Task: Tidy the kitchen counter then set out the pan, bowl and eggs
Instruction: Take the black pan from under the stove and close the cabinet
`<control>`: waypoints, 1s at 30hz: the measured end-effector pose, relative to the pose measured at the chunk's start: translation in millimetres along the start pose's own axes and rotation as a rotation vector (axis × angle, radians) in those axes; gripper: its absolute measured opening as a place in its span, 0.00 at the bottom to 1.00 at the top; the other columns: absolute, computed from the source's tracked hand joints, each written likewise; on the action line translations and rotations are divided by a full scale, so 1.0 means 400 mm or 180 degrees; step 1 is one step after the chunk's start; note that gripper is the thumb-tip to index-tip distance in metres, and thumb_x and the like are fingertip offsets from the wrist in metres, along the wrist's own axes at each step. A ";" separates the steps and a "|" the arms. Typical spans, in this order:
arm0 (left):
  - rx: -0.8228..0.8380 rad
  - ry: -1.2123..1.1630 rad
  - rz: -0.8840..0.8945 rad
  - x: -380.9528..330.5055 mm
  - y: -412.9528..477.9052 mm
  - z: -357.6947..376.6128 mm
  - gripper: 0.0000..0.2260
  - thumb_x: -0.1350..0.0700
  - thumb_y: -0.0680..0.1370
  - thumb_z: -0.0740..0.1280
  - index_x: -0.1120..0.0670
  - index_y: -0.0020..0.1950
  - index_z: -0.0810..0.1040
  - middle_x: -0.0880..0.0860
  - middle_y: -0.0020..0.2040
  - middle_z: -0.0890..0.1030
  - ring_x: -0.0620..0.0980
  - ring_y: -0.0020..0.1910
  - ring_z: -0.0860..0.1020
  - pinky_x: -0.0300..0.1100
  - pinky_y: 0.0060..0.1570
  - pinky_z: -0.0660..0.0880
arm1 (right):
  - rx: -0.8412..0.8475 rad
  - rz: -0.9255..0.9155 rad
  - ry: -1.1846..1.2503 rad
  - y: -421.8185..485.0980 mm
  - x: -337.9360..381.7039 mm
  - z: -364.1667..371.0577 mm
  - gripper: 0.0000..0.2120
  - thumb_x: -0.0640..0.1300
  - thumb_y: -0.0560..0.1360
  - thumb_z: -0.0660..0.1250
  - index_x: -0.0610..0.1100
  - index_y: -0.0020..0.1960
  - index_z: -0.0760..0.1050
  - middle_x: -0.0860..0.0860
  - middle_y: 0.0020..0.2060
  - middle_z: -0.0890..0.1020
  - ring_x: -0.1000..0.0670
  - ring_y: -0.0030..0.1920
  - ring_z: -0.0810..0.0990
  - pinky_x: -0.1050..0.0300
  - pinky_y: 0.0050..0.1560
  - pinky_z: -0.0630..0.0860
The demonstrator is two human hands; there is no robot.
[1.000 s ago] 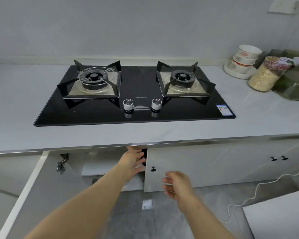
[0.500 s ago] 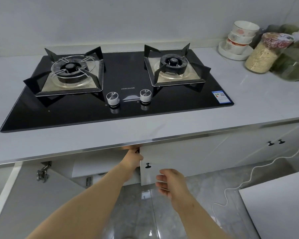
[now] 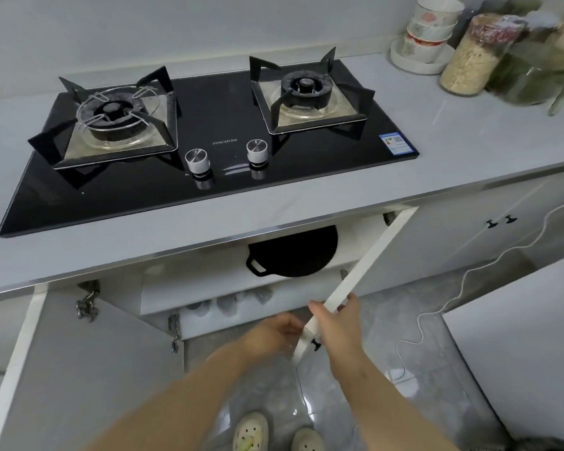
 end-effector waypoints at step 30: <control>-0.0466 0.0151 -0.0364 -0.115 0.080 0.280 0.10 0.63 0.78 0.56 0.52 0.49 0.74 0.50 0.40 0.78 0.44 0.34 0.77 0.37 0.34 0.68 | -0.0673 -0.0693 -0.2534 -0.023 -0.015 -0.403 0.18 0.42 0.77 0.58 0.47 0.66 0.71 0.50 0.63 0.76 0.47 0.64 0.71 0.54 0.64 0.66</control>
Point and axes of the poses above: each hand's wrist, its own y-axis towards the middle knuckle, its own z-axis out of the palm, x = y × z, the point moved 7 cm from there along y, towards the middle knuckle
